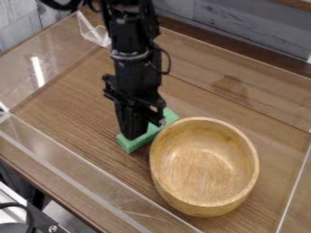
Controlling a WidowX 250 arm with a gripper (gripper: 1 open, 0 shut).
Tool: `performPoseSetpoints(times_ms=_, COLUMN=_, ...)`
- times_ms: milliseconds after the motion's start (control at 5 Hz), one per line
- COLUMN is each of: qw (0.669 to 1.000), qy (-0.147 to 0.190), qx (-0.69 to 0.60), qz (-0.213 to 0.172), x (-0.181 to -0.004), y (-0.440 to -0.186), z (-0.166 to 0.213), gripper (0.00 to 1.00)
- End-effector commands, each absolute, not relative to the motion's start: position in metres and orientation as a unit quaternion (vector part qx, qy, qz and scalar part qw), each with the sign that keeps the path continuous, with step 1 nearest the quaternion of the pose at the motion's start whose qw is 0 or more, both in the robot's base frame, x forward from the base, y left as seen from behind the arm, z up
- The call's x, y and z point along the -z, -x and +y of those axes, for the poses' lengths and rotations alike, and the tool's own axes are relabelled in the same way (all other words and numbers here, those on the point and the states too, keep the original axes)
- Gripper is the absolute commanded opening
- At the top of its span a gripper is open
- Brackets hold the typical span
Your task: Put the green block in the brown bowl
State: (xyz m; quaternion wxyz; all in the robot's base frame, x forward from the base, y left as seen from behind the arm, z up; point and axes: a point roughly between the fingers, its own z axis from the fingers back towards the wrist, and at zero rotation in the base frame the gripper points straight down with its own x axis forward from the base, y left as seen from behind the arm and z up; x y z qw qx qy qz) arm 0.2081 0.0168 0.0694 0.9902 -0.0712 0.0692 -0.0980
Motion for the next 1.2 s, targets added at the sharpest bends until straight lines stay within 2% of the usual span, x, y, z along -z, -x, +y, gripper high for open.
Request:
performPoseSetpoints(times_ms=0, qw=0.992, qy=0.066, qx=0.104, qz=0.036, x=-0.091, y=-0.22, z=0.017, gripper=0.0)
performPoseSetpoints(times_ms=200, qw=0.99, qy=0.066, qx=0.117, qz=0.034, x=-0.095, y=-0.223, z=0.016, gripper=1.0)
performPoseSetpoints(times_ms=1000, qw=0.986, qy=0.056, qx=0.154, qz=0.014, x=-0.067, y=-0.226, z=0.021, gripper=1.0)
